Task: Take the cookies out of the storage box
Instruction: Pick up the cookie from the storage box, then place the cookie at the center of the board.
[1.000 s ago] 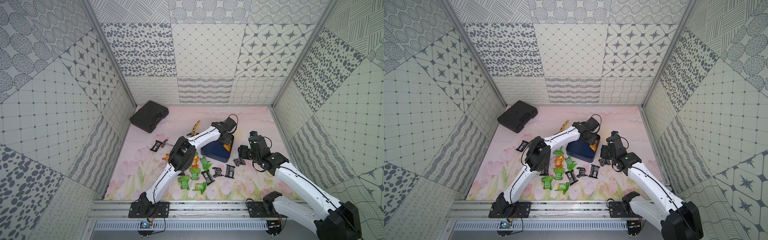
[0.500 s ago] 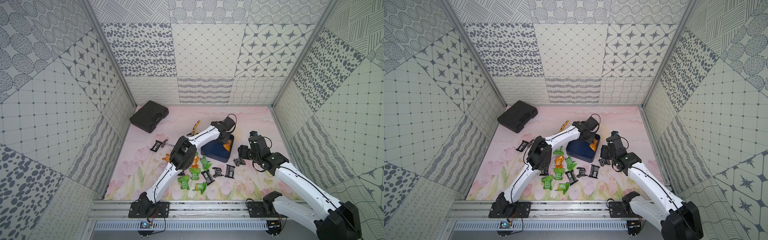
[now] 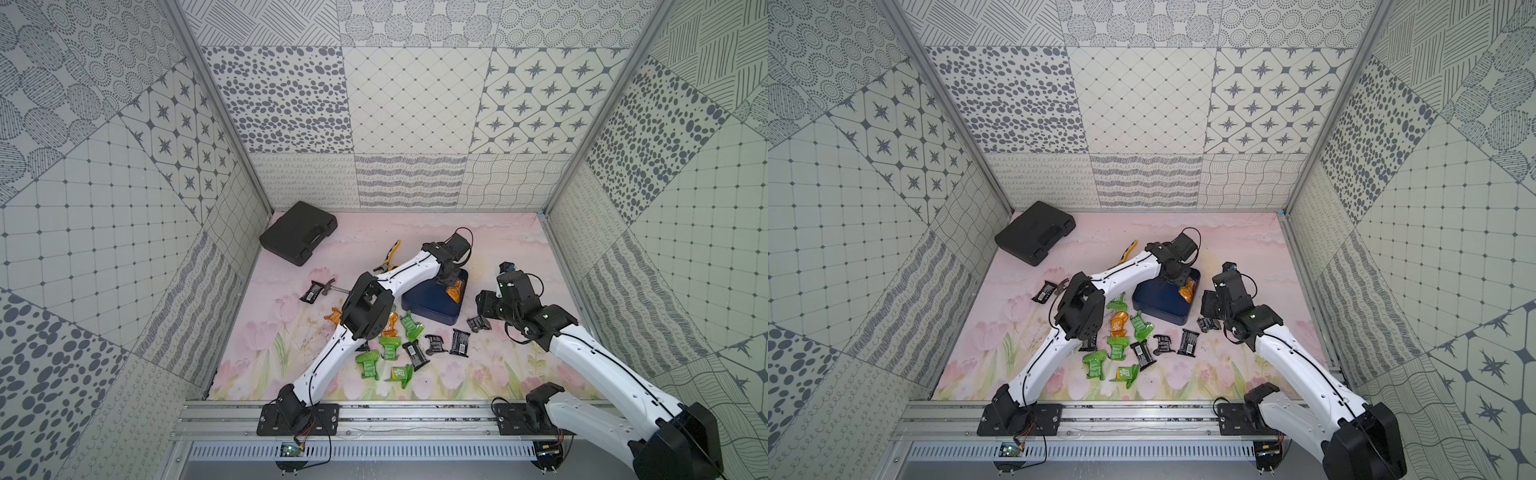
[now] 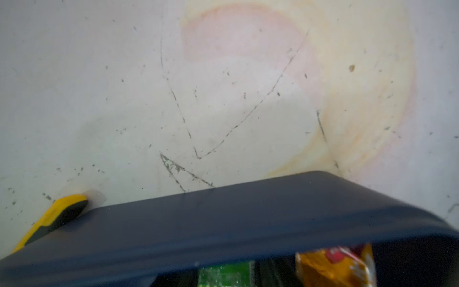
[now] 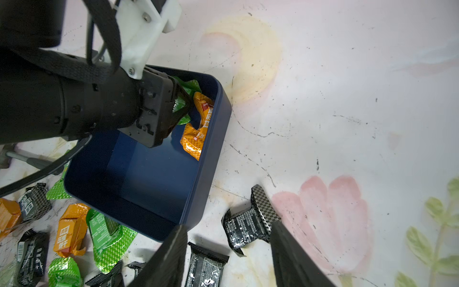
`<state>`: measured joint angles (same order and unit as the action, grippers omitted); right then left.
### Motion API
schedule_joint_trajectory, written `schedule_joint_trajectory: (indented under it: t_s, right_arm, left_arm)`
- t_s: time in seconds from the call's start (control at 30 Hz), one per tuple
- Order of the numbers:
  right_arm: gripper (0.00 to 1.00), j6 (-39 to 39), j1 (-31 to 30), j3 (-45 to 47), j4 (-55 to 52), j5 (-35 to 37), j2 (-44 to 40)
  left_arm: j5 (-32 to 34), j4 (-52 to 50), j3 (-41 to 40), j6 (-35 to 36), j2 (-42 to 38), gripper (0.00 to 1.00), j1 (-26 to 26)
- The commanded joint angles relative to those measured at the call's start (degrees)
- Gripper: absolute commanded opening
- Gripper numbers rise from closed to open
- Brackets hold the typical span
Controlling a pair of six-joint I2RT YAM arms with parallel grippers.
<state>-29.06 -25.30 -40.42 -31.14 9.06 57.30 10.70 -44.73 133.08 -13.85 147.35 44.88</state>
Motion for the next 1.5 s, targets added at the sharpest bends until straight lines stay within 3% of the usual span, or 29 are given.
schedule_joint_trajectory:
  t_s: [0.0, 0.33, 0.73, 1.23, 1.47]
  right_arm:
    - [0.58, 0.9, 0.2, -0.2, 0.3, -0.2, -0.8]
    - [0.59, 2.2, 0.3, -0.4, 0.9, -0.8, 0.1]
    - [0.59, 4.5, 0.3, -2.3, 1.6, -2.6, 2.8]
    - [0.59, 4.8, 0.3, -3.1, 4.2, -4.6, 6.9]
    - [0.59, 4.8, 0.4, -3.2, 4.2, -4.7, 7.2]
  left_arm:
    - [0.0, -2.4, -0.1, -1.6, -2.0, 0.28, -0.3]
    - [-0.5, 4.1, -14.8, -6.8, -15.8, 0.28, -0.2]
    - [2.7, 10.7, -47.4, -16.7, -41.3, 0.28, -1.8]
    - [13.3, -2.8, -76.9, -39.4, -71.3, 0.29, -6.2]
    - [11.4, -13.0, -86.3, -46.0, -82.9, 0.29, -7.4]
